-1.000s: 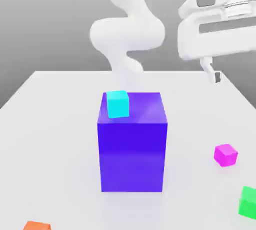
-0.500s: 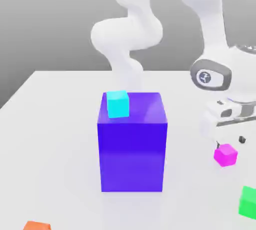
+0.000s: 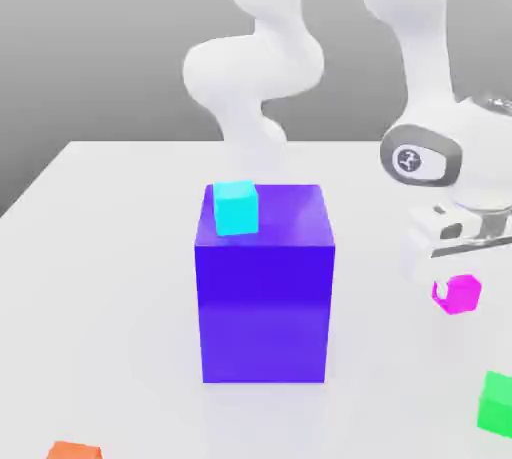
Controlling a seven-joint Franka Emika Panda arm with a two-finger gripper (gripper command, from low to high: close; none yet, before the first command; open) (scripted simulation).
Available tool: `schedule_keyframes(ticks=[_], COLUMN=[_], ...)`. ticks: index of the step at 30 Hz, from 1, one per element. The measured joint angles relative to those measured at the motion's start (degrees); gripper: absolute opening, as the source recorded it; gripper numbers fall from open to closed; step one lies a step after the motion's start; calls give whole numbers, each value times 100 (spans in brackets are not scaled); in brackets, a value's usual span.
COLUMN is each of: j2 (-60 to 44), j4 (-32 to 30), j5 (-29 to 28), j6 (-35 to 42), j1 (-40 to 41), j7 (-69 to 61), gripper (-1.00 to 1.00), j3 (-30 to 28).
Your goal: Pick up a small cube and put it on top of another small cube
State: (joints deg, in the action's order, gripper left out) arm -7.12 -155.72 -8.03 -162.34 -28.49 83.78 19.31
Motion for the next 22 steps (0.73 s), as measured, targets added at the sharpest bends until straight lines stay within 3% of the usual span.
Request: schedule_keyframes(ticks=[12,16,17,22], j2=[-665,-1301,-1498,-1498], j4=[2199,2499,2522,2522], j5=[133,-117,-209,-209], j6=[1554,1227,1057,1057], j1=[798,779,732,732], j7=[-1772,-1792,-1733,-1733], gripper=[-100,-100,100,100], j3=[-359,-571,-640,-640])
